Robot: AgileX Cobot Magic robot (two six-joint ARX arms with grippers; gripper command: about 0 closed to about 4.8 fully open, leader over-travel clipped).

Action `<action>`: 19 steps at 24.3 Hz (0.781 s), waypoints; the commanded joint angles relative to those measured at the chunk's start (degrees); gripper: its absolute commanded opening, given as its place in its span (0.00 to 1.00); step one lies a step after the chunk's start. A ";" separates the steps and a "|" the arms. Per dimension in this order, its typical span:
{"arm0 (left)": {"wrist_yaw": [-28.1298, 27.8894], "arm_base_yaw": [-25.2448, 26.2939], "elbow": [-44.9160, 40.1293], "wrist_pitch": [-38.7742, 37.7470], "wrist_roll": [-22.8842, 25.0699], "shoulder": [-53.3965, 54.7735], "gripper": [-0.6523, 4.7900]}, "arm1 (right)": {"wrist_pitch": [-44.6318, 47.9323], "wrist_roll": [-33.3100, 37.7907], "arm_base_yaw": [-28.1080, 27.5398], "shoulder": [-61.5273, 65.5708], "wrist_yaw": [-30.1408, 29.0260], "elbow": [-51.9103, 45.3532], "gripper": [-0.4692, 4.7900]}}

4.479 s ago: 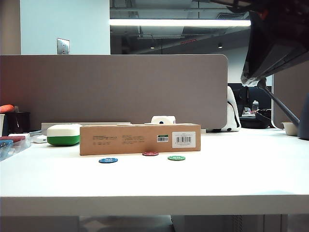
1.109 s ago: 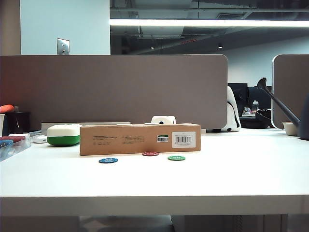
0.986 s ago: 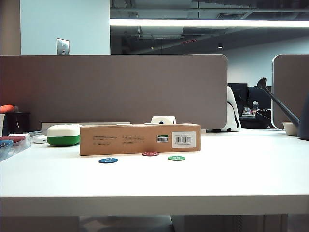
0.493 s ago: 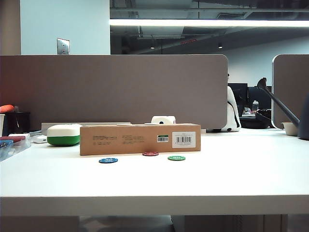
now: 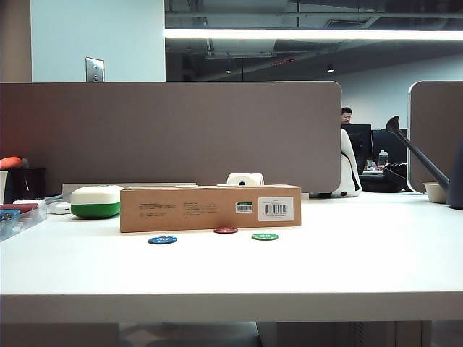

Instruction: Push the chip, whose value equals the sum of all the chip values on the rectangular box, forward next to the box.

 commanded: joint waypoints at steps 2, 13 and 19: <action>0.22 0.11 0.24 0.52 0.24 0.00 0.11 | 0.31 1.60 0.09 0.02 0.22 -0.24 0.08; 0.22 0.11 0.24 0.52 0.24 0.00 0.11 | 0.31 1.60 0.24 0.02 0.17 -0.24 0.08; 0.22 0.11 0.24 0.52 0.24 0.00 0.11 | 0.26 1.60 0.83 0.02 0.02 -0.24 0.08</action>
